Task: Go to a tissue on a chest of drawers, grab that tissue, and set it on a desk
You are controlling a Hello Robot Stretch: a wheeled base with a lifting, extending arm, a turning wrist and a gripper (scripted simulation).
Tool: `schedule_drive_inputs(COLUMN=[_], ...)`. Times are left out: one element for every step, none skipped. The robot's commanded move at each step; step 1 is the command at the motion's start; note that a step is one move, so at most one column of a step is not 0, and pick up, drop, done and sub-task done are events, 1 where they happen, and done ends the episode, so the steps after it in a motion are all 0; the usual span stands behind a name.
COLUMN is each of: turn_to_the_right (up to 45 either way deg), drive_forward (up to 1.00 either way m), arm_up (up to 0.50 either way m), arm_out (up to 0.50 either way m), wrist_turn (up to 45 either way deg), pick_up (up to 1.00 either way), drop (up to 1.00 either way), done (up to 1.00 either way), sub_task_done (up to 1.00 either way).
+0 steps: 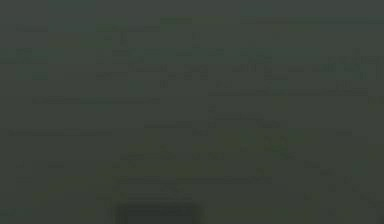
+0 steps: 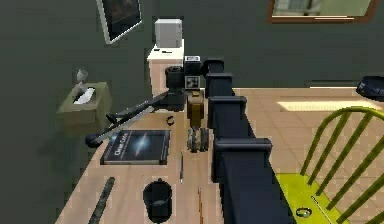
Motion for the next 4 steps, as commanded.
schedule_drive_inputs(turn_to_the_right=[0.0,0.0,0.0,0.0], drive_forward=[0.0,0.0,0.0,0.0], arm_up=[0.0,0.0,-0.28,0.0], arm_out=[0.0,0.0,0.0,0.0], wrist_turn=[45.0,18.0,0.0,0.0], pick_up=[0.0,0.0,0.0,0.0], drop=[0.0,0.0,0.0,1.0], done=[0.0,0.0,0.0,0.0], sub_task_done=[0.0,0.0,0.0,0.0])
